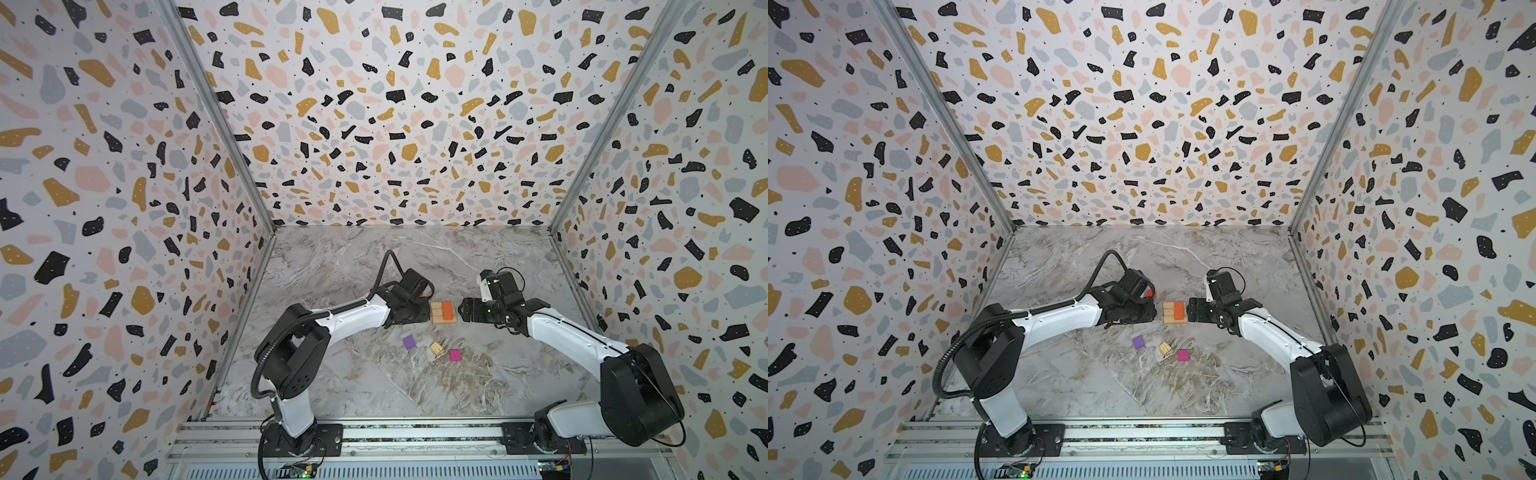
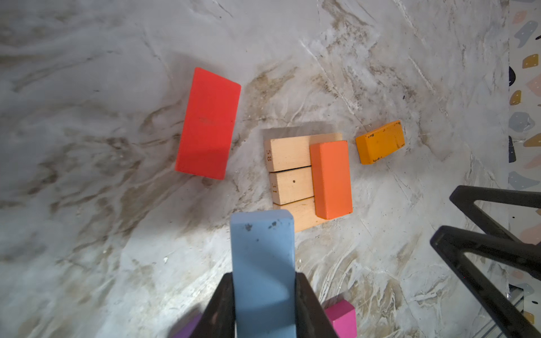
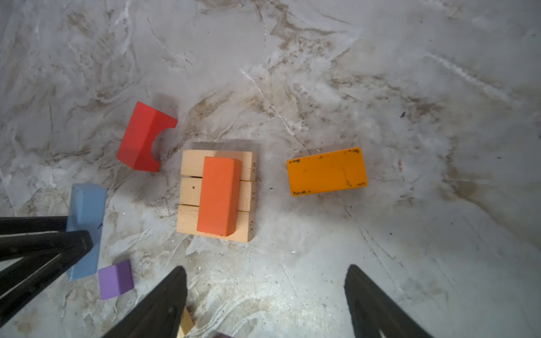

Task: Build the wood block tower
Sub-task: 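Carry the light blue bar with the left gripper toward the wood bar stack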

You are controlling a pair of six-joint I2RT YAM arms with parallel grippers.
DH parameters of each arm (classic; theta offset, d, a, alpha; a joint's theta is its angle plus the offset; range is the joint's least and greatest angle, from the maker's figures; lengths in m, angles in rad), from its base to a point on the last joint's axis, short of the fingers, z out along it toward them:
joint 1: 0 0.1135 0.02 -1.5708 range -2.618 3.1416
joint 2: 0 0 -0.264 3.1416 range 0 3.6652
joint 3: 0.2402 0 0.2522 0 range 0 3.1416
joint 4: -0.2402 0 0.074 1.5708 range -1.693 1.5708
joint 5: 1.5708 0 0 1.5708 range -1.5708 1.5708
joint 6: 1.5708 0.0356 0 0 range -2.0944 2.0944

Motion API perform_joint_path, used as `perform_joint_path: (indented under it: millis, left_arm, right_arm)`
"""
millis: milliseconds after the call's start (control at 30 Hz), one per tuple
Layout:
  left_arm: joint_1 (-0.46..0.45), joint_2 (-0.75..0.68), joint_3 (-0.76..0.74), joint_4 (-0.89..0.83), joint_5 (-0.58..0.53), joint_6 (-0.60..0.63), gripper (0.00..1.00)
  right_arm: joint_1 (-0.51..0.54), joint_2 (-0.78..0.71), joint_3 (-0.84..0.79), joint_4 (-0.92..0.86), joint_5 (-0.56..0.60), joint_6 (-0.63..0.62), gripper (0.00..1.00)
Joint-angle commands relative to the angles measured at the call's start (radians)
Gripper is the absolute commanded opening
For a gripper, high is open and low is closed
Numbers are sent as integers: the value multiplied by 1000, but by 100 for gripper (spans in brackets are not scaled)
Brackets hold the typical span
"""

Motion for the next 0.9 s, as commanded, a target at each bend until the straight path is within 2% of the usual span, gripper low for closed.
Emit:
perform_joint_path:
  millis: [0,433,867]
  left_arm:
    - [-13,34,50,17,9,16,29]
    - [-23,126,142,3,17,43,29]
    - [-32,163,160,70,43,6,29]
  right_arm:
    - [-12,5,-16,-4,22,8,90]
    - [-46,-26,-55,-9,24,16,91]
    - [-50,-33,-63,-16,18,10,91]
